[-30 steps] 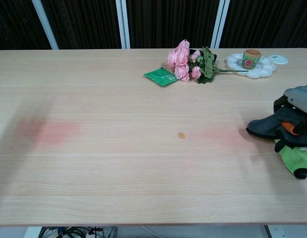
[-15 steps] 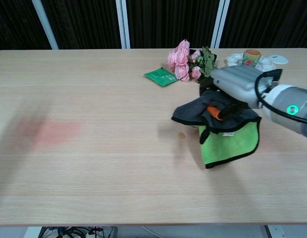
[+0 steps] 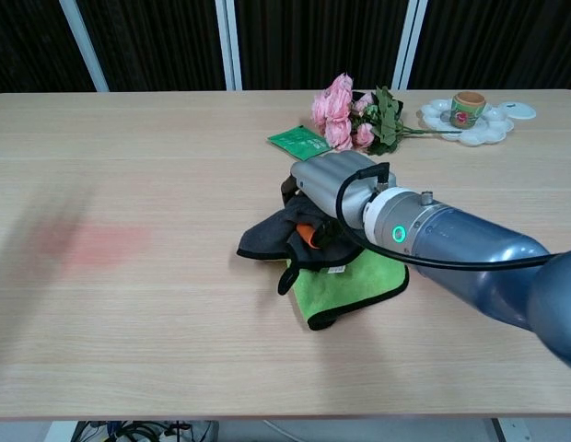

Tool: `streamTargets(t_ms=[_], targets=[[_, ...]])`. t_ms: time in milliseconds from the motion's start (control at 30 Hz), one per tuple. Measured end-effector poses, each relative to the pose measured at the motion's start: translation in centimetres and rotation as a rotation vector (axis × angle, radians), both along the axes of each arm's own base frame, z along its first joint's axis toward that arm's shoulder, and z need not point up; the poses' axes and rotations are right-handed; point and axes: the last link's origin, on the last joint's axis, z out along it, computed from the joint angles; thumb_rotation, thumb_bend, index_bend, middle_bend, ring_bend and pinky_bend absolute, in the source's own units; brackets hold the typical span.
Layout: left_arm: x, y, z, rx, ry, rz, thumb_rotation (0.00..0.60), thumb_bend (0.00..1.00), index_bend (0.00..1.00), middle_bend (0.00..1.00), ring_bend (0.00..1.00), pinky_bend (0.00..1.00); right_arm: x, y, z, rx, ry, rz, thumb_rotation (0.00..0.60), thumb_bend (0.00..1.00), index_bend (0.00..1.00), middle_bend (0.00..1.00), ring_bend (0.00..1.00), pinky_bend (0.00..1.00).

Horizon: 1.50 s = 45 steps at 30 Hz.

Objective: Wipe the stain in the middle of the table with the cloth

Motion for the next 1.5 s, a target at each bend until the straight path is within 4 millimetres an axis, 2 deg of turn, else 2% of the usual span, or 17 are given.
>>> streamTargets(t_ms=[233,400,733,867,1100,1300,1500], targets=[[0.0,0.0,0.0,-0.001,-0.003,0.002,0.600,0.00,0.00,0.00,0.00,0.00,-3.0,-0.4,-1.2,-0.003,0.075,-0.083,0.600,0.57,0.70,0.64,0.71,0.87],[0.1,0.0,0.0,0.001,-0.013,0.005,0.600,0.00,0.00,0.00,0.00,0.00,-4.7,-0.7,-0.9,-0.035,0.126,-0.098,0.600,0.57,0.70,0.64,0.71,0.87],[0.2,0.0,0.0,0.007,-0.019,-0.005,0.600,0.00,0.00,0.00,0.00,0.00,-8.1,-2.7,2.4,-0.179,0.237,-0.137,0.600,0.57,0.70,0.64,0.71,0.87],[0.2,-0.1,-0.1,0.007,-0.018,-0.009,0.600,0.00,0.00,0.00,0.00,0.00,-8.9,-3.0,3.2,-0.203,0.252,-0.163,0.600,0.57,0.70,0.64,0.71,0.87],[0.3,0.0,-0.2,0.005,-0.017,-0.016,0.600,0.00,0.00,0.00,0.00,0.00,-7.6,-1.6,1.7,-0.147,0.205,-0.142,0.600,0.57,0.70,0.64,0.71,0.87],[0.2,0.0,-0.1,0.007,-0.020,-0.013,0.600,0.00,0.00,0.00,0.00,0.00,-4.6,0.5,-1.1,-0.071,0.129,-0.088,0.600,0.57,0.70,0.64,0.71,0.87],[0.1,0.0,0.0,0.006,-0.022,-0.011,0.600,0.00,0.00,0.00,0.00,0.00,-0.7,2.8,-3.2,-0.003,0.041,-0.010,0.600,0.57,0.70,0.63,0.71,0.87]])
